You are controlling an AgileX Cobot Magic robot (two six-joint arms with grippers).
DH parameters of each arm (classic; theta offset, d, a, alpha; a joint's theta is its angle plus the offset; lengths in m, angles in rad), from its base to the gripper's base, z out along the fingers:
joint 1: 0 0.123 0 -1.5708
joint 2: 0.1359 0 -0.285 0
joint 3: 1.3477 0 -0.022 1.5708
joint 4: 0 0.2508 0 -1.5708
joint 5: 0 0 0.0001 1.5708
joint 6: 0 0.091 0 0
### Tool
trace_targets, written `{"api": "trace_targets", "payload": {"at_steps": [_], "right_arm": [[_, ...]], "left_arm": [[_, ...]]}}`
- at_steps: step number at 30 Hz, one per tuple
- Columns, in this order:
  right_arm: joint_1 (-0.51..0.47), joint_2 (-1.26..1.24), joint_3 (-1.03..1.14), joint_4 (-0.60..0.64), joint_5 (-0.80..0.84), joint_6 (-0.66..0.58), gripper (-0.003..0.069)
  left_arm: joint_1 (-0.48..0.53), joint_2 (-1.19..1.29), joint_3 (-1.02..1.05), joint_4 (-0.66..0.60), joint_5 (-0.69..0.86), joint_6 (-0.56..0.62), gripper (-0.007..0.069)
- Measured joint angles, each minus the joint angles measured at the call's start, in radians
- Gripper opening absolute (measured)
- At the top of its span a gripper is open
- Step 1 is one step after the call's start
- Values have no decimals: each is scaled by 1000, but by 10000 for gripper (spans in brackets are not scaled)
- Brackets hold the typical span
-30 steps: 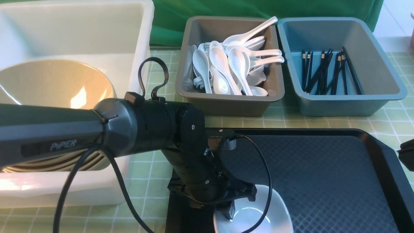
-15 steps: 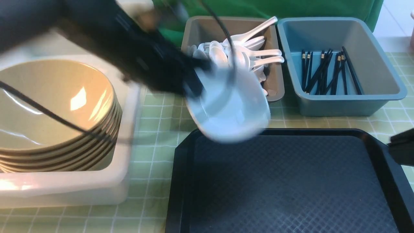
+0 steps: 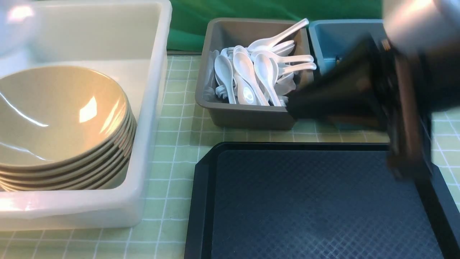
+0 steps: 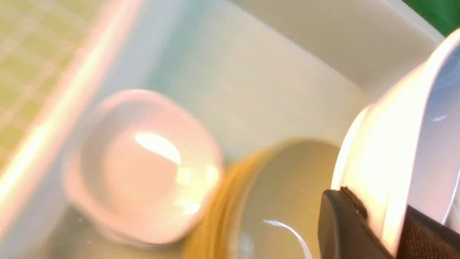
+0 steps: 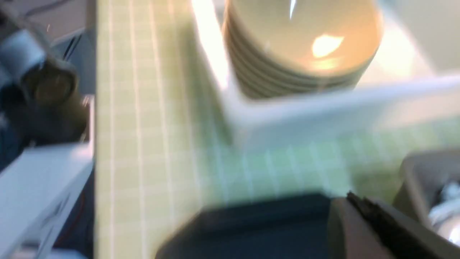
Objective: On green table put chopsticks spoon bowls plates into blue grey white boxes.
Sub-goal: 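Place the white bowl into the white bin with the other dishes with the left gripper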
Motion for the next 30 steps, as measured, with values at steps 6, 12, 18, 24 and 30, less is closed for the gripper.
{"api": "trace_targets", "payload": {"at_steps": [6, 12, 18, 24, 30], "right_arm": [[0, 43, -77, 23, -2, -9, 48], [0, 80, -80, 63, -22, -15, 55], [0, 112, -80, 105, -26, -59, 62], [0, 112, -80, 109, -32, -82, 71], [0, 112, -80, 109, -33, -95, 81]], "left_arm": [[173, 51, 0, 187, 10, -135, 15], [137, 126, 0, 320, 12, -196, 15], [120, 235, 0, 318, 12, -196, 15], [120, 323, 0, 291, 13, -192, 15], [120, 352, 0, 276, 17, -210, 19]]}}
